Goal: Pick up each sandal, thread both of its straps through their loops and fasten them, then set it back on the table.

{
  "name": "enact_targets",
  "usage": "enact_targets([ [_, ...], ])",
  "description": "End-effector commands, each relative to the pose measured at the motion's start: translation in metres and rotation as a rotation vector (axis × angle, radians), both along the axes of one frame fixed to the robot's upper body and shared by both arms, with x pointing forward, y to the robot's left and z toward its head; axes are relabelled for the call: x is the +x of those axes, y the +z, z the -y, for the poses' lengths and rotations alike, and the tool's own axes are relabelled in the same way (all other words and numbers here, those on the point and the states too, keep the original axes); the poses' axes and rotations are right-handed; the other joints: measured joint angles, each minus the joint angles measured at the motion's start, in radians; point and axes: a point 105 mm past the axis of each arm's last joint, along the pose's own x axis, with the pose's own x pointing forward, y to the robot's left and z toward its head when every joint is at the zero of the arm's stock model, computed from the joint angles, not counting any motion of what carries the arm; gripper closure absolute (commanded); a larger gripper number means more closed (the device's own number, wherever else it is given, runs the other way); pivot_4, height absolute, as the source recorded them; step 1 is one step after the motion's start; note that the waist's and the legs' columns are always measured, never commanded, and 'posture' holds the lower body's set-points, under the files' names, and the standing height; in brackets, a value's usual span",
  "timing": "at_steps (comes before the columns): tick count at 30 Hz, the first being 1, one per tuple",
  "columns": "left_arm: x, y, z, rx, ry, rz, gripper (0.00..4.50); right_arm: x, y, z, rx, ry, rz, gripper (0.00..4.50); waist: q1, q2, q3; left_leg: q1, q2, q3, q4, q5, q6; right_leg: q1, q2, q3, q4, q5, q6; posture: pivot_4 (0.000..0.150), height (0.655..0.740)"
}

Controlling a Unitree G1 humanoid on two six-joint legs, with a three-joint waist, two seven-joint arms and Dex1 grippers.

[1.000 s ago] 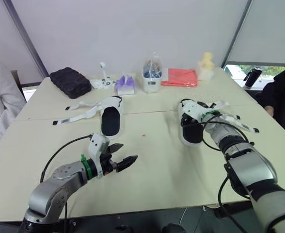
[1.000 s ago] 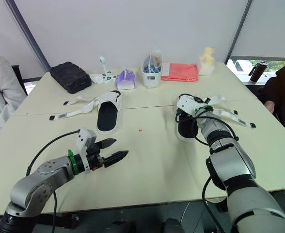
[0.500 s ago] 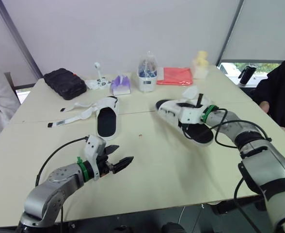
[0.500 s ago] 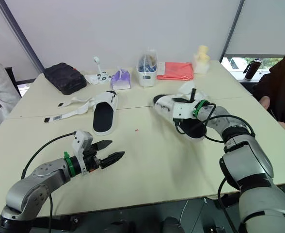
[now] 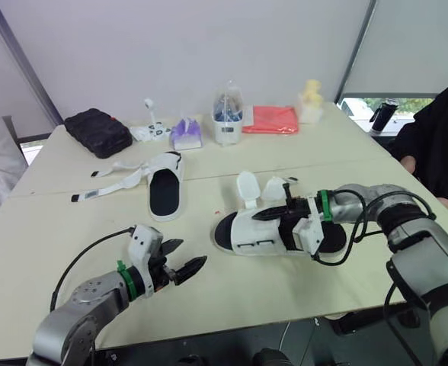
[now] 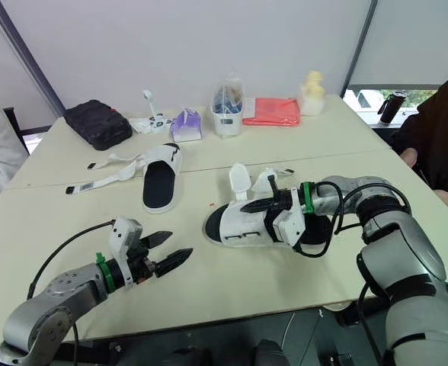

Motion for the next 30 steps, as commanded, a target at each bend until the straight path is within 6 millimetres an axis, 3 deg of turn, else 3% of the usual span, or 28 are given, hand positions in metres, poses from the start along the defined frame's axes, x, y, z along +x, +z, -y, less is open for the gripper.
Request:
enact_targets([
  [1, 0.002, 0.013, -0.001, 0.001, -0.007, 0.057, 0.00, -0.006, 0.009, -0.009, 0.058, 0.066, 0.039, 4.46, 0.003, 0.000, 0.000, 0.000, 0.000, 0.000, 0.000, 0.000, 0.000, 0.000, 0.000, 0.000, 0.000, 0.000, 0.000, 0.150, 0.7400],
  [3, 0.004, 0.013, 0.000, 0.004, -0.020, 0.057, 0.00, -0.005, 0.007, -0.013, 0.063, 0.068, 0.048, 4.46, 0.003, 0.000, 0.000, 0.000, 0.000, 0.000, 0.001, 0.000, 0.000, 0.000, 0.000, 0.001, 0.002, 0.000, 0.000, 0.150, 0.7400],
  [6, 0.007, 0.011, 0.003, 0.021, -0.057, 0.056, 0.00, 0.001, 0.005, -0.018, 0.059, 0.051, 0.069, 3.54, 0.003, 0.000, 0.000, 0.001, 0.000, 0.001, 0.001, 0.001, -0.001, -0.001, 0.001, 0.002, 0.004, 0.000, 0.000, 0.150, 0.7400],
  [13, 0.014, 0.013, 0.018, -0.040, -0.210, 0.060, 0.00, 0.007, 0.004, -0.006, 0.062, 0.005, 0.130, 0.04, 0.006, -0.001, 0.000, 0.002, 0.000, 0.001, 0.001, 0.001, -0.002, -0.001, 0.001, 0.003, 0.006, 0.000, -0.001, 0.150, 0.7400],
  [22, 0.054, -0.002, 0.029, 0.156, -0.428, 0.152, 0.00, 0.002, 0.013, 0.047, 0.066, -0.143, 0.167, 0.04, 0.024, -0.002, 0.000, 0.003, 0.000, 0.002, 0.001, 0.001, -0.002, 0.000, 0.002, 0.003, 0.005, 0.000, -0.001, 0.150, 0.7400],
  [25, 0.061, 0.000, 0.034, 0.182, -0.498, 0.180, 0.91, -0.001, 0.016, 0.069, 0.069, -0.225, 0.179, 0.00, 0.023, -0.002, 0.000, 0.003, 0.000, 0.003, 0.001, 0.001, -0.001, 0.000, 0.002, 0.004, 0.005, 0.000, -0.001, 0.150, 0.7400],
  [30, 0.065, 0.001, 0.042, 0.199, -0.565, 0.206, 3.49, -0.002, 0.020, 0.108, 0.096, -0.417, 0.187, 0.00, 0.018, -0.002, 0.000, 0.003, 0.000, 0.004, 0.001, 0.000, -0.001, 0.000, 0.002, 0.005, 0.005, 0.000, 0.000, 0.150, 0.7400],
])
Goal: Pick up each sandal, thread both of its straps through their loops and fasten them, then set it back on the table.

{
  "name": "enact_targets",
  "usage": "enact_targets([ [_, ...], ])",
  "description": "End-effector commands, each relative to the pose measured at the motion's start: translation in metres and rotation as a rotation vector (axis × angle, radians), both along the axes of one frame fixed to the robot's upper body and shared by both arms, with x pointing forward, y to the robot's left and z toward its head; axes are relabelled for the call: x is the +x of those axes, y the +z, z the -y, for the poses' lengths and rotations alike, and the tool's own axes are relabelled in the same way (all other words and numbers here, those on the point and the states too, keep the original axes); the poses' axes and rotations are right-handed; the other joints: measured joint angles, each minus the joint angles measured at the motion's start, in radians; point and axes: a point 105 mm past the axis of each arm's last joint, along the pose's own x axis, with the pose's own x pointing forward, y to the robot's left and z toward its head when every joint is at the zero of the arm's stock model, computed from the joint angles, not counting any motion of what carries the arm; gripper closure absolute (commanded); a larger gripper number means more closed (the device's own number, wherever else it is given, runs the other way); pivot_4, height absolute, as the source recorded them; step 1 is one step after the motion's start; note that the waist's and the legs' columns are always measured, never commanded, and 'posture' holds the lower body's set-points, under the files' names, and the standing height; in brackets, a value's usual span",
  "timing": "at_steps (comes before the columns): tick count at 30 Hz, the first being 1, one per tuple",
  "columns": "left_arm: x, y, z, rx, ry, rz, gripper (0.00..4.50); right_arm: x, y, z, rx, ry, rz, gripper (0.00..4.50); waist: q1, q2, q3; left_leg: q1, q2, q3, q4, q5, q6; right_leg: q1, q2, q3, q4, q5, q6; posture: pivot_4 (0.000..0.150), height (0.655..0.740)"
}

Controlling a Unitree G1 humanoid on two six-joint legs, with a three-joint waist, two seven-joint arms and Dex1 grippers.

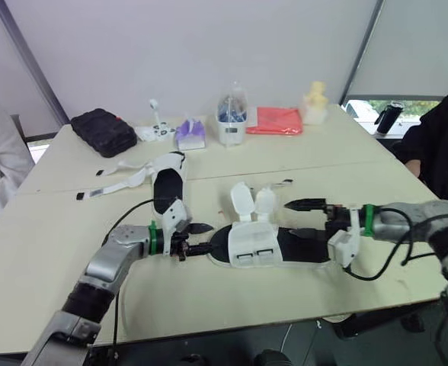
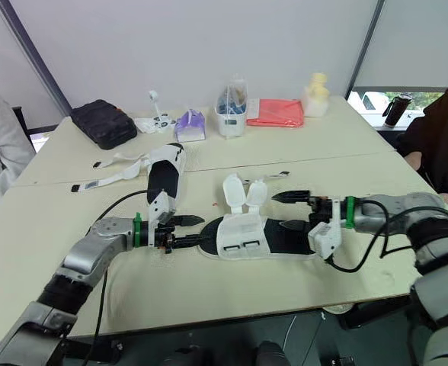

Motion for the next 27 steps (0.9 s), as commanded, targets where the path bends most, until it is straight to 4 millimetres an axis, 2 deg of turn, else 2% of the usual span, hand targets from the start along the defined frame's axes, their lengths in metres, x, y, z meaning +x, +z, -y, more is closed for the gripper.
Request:
enact_targets([
  [1, -0.002, 0.003, 0.008, 0.020, -0.065, 0.033, 3.92, 0.009, 0.029, 0.024, 0.134, -0.168, 0.080, 0.00, -0.001, 0.000, 0.000, 0.000, 0.000, 0.000, 0.000, 0.000, 0.000, 0.000, 0.000, 0.000, 0.000, 0.000, 0.000, 0.150, 0.7400],
  [2, -0.004, 0.001, 0.011, 0.030, -0.080, 0.032, 4.46, 0.013, 0.035, 0.033, 0.187, -0.230, 0.093, 0.00, -0.001, 0.000, 0.000, 0.000, 0.000, 0.000, 0.000, 0.000, 0.000, 0.000, 0.000, 0.000, 0.000, 0.000, 0.000, 0.150, 0.7400],
  [4, -0.007, -0.003, 0.016, 0.060, -0.103, 0.039, 4.48, 0.028, 0.053, 0.049, 0.370, -0.389, 0.101, 0.00, -0.002, -0.001, 0.001, 0.001, 0.000, 0.003, 0.001, -0.001, 0.002, 0.000, 0.000, 0.002, 0.001, 0.000, 0.000, 0.150, 0.7400],
  [6, -0.007, -0.004, 0.021, 0.068, -0.109, 0.035, 4.48, 0.041, 0.065, 0.060, 0.583, -0.524, 0.027, 0.00, -0.006, -0.003, 0.002, 0.003, 0.001, 0.004, 0.001, -0.003, 0.005, 0.003, 0.000, 0.004, 0.000, 0.000, 0.000, 0.150, 0.7400],
  [8, -0.012, -0.001, 0.031, 0.052, -0.125, 0.022, 4.48, 0.058, 0.069, 0.063, 0.955, -0.657, -0.295, 0.00, -0.012, -0.006, 0.004, 0.010, 0.002, 0.004, 0.001, -0.004, 0.008, 0.011, 0.000, 0.005, -0.001, 0.000, 0.001, 0.150, 0.7400],
  [10, -0.017, -0.002, 0.036, 0.052, -0.144, 0.015, 4.48, 0.057, 0.064, 0.048, 1.126, -0.655, -0.600, 0.00, -0.013, -0.006, 0.003, 0.014, 0.003, 0.002, 0.002, -0.007, 0.012, 0.017, 0.001, 0.004, -0.003, 0.000, 0.001, 0.150, 0.7400],
  [14, -0.023, -0.013, 0.039, 0.107, -0.157, 0.022, 4.48, 0.042, 0.067, 0.005, 1.256, -0.585, -1.088, 0.00, 0.004, -0.005, 0.003, 0.012, 0.002, 0.000, 0.002, -0.008, 0.013, 0.014, 0.000, 0.003, -0.003, 0.000, 0.001, 0.150, 0.7400],
  [15, -0.024, -0.018, 0.040, 0.135, -0.163, 0.028, 4.48, 0.042, 0.067, -0.006, 1.275, -0.579, -1.192, 0.00, 0.006, -0.005, 0.003, 0.012, 0.003, 0.000, 0.002, -0.008, 0.013, 0.014, -0.001, 0.003, -0.003, 0.000, 0.001, 0.150, 0.7400],
  [17, -0.023, -0.022, 0.042, 0.160, -0.152, 0.049, 4.48, 0.054, 0.056, -0.020, 1.327, -0.707, -1.369, 0.00, 0.006, -0.005, 0.003, 0.012, 0.003, 0.000, 0.002, -0.008, 0.013, 0.014, -0.001, 0.003, -0.003, 0.000, 0.001, 0.150, 0.7400],
  [21, -0.019, -0.021, 0.044, 0.144, -0.124, 0.062, 4.48, 0.075, 0.045, -0.022, 1.495, -0.919, -1.604, 0.00, 0.016, -0.004, 0.003, 0.012, 0.001, 0.001, 0.002, -0.008, 0.013, 0.014, -0.004, 0.003, -0.003, 0.001, 0.000, 0.150, 0.7400],
  [23, -0.017, -0.020, 0.046, 0.132, -0.110, 0.068, 4.48, 0.088, 0.047, -0.022, 1.651, -0.970, -1.738, 0.00, 0.026, -0.004, 0.003, 0.010, 0.000, 0.000, 0.002, -0.008, 0.013, 0.013, -0.005, 0.002, -0.003, 0.001, 0.000, 0.150, 0.7400],
  [27, -0.017, -0.019, 0.049, 0.116, -0.087, 0.084, 4.48, 0.099, 0.041, -0.031, 1.703, -1.081, -1.804, 0.00, 0.033, -0.004, 0.003, 0.007, 0.000, 0.001, 0.001, -0.008, 0.013, 0.010, -0.006, 0.002, -0.003, 0.001, 0.000, 0.150, 0.7400],
])
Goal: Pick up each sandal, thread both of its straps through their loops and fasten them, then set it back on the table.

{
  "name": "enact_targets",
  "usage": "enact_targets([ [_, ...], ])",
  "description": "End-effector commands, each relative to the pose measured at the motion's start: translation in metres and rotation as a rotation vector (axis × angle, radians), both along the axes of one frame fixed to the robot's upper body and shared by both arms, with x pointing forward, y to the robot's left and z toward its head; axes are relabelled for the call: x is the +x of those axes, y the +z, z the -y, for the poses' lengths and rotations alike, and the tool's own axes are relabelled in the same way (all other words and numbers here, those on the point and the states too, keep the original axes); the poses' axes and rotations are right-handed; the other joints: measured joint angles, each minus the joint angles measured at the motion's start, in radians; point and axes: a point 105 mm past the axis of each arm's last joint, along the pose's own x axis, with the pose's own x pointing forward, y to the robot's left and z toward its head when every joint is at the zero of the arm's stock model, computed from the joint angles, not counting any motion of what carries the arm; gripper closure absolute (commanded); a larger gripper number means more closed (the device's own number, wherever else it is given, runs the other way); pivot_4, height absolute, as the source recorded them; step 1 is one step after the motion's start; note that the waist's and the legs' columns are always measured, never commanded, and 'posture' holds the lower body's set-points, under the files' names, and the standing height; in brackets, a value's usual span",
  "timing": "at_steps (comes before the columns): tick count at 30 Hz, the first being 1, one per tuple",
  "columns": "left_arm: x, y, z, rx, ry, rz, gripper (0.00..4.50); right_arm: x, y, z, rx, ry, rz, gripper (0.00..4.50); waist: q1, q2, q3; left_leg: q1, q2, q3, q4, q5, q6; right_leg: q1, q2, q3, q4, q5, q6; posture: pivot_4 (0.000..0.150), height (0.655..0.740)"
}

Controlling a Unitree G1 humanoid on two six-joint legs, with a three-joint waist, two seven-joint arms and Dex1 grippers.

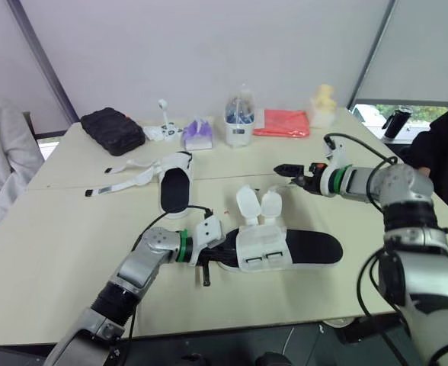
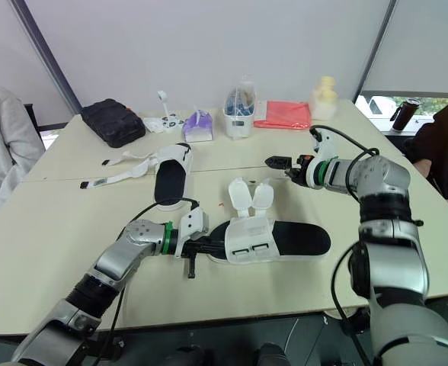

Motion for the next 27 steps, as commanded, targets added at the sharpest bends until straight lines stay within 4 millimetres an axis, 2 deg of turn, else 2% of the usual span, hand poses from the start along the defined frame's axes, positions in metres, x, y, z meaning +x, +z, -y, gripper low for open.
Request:
enact_targets([
  [1, 0.003, -0.002, -0.002, 0.005, 0.048, 0.026, 4.48, 0.005, -0.001, -0.005, 0.015, -0.035, -0.059, 0.00, -0.001, 0.000, 0.000, -0.001, 0.000, 0.000, 0.000, 0.000, 0.000, -0.001, 0.000, 0.000, 0.000, 0.000, 0.000, 0.150, 0.7400],
  [4, 0.004, -0.002, -0.002, -0.006, 0.070, 0.034, 4.48, 0.005, -0.006, -0.010, 0.004, -0.023, -0.099, 0.00, -0.003, 0.000, 0.000, -0.001, 0.000, 0.001, 0.000, 0.000, 0.000, -0.001, 0.000, 0.000, 0.000, 0.000, 0.000, 0.150, 0.7400],
  [8, 0.003, -0.003, -0.007, -0.010, 0.091, 0.041, 4.48, 0.005, -0.003, -0.005, 0.005, -0.037, -0.106, 0.00, -0.006, 0.000, 0.000, -0.002, 0.000, 0.001, 0.001, 0.000, 0.000, -0.002, 0.000, 0.000, 0.001, 0.000, 0.001, 0.150, 0.7400],
  [13, 0.001, -0.004, -0.006, -0.015, 0.094, 0.040, 4.48, 0.006, -0.014, -0.007, -0.024, -0.043, -0.130, 0.00, -0.012, 0.000, 0.000, -0.003, 0.000, 0.002, 0.001, 0.000, 0.000, -0.004, 0.001, 0.000, 0.002, 0.001, 0.001, 0.150, 0.7400],
  [20, 0.003, -0.003, 0.000, -0.024, 0.086, 0.043, 4.48, 0.026, -0.027, -0.009, -0.029, -0.192, -0.072, 0.00, -0.026, 0.000, 0.000, -0.003, 0.000, 0.002, 0.001, 0.000, 0.000, -0.004, 0.001, 0.000, 0.002, 0.001, 0.001, 0.150, 0.7400],
  [23, 0.003, -0.003, 0.002, -0.026, 0.084, 0.044, 4.50, 0.032, -0.031, -0.013, -0.022, -0.243, -0.060, 0.92, -0.025, 0.000, 0.000, -0.003, 0.000, 0.002, 0.001, 0.000, 0.000, -0.004, 0.001, 0.000, 0.003, 0.001, 0.001, 0.150, 0.7400],
  [27, 0.004, -0.001, 0.003, -0.037, 0.090, 0.045, 4.50, 0.035, -0.034, -0.017, -0.035, -0.265, -0.057, 2.94, -0.024, 0.000, 0.000, -0.003, 0.000, 0.002, 0.001, 0.000, 0.000, -0.004, 0.001, 0.000, 0.003, 0.001, 0.001, 0.150, 0.7400],
])
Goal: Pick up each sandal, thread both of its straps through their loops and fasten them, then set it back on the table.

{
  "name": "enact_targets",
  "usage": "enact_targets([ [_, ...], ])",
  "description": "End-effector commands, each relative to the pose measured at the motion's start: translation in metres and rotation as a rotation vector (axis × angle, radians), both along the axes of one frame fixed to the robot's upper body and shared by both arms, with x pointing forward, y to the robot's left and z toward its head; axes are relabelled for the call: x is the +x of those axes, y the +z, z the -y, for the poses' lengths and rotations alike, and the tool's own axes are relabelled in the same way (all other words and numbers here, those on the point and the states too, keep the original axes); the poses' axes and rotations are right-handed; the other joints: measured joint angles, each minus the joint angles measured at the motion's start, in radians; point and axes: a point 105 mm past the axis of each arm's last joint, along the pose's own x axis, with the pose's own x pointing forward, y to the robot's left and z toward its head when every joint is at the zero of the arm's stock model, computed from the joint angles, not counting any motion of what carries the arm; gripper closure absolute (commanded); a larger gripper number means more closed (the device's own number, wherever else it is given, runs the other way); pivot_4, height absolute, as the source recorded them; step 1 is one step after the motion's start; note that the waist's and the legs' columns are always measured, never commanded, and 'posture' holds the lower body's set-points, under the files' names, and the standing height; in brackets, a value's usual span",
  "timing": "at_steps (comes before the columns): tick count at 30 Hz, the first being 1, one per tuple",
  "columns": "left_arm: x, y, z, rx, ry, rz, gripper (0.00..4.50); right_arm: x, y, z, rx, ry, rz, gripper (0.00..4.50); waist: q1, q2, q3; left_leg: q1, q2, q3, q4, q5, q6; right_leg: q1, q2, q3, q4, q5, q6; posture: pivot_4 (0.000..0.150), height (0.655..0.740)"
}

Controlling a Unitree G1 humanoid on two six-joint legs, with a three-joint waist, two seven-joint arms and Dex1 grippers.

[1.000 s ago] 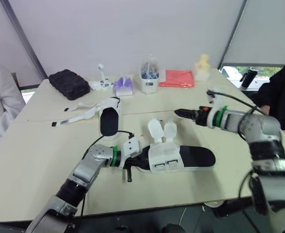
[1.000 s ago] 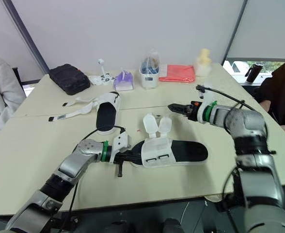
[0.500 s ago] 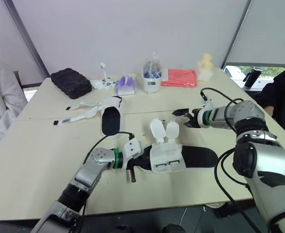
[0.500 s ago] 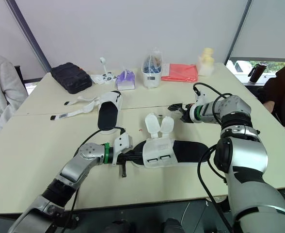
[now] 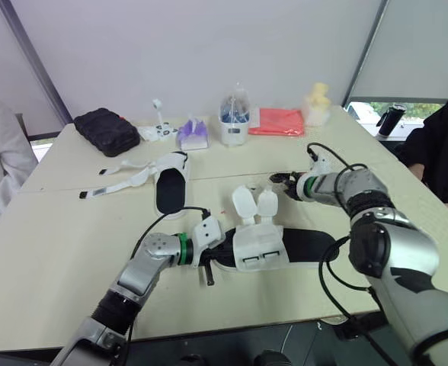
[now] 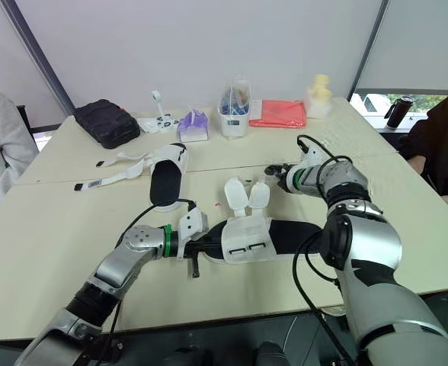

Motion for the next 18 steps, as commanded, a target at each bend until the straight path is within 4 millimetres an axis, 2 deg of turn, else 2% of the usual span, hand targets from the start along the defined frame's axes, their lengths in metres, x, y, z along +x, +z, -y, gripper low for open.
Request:
enact_targets([
  [1, 0.002, -0.001, 0.002, 0.002, 0.008, 0.002, 4.50, 0.008, 0.019, 0.001, -0.004, -0.031, 0.065, 3.48, 0.000, 0.000, 0.000, 0.000, 0.000, 0.000, 0.000, 0.000, 0.000, 0.000, 0.000, 0.000, 0.000, 0.000, 0.000, 0.150, 0.7400],
  [3, 0.002, -0.001, 0.002, -0.001, 0.013, 0.001, 4.50, 0.009, 0.020, 0.001, -0.009, -0.034, 0.068, 4.46, 0.000, 0.000, 0.000, 0.000, 0.000, 0.000, 0.000, 0.000, 0.000, 0.000, 0.000, 0.000, 0.000, 0.000, 0.000, 0.150, 0.7400],
  [8, -0.001, -0.003, 0.004, -0.010, 0.017, -0.006, 4.50, 0.011, 0.026, 0.003, -0.024, -0.034, 0.108, 4.46, -0.001, 0.000, 0.000, 0.000, 0.000, 0.000, 0.000, 0.000, 0.000, 0.000, 0.000, 0.000, 0.000, 0.000, 0.000, 0.150, 0.7400],
  [14, -0.004, -0.004, 0.007, -0.018, 0.019, -0.015, 4.50, 0.023, 0.054, 0.001, -0.119, -0.001, 0.331, 4.46, -0.002, 0.000, 0.000, 0.000, 0.000, 0.000, 0.000, 0.000, 0.000, 0.000, 0.001, 0.000, 0.000, 0.000, 0.000, 0.150, 0.7400],
  [18, -0.005, -0.005, 0.007, -0.020, 0.021, -0.018, 4.50, 0.026, 0.062, -0.002, -0.190, 0.031, 0.448, 4.46, -0.005, 0.000, 0.000, 0.000, 0.000, 0.000, 0.000, 0.000, 0.000, 0.000, 0.001, 0.000, 0.000, 0.000, 0.000, 0.150, 0.7400],
])
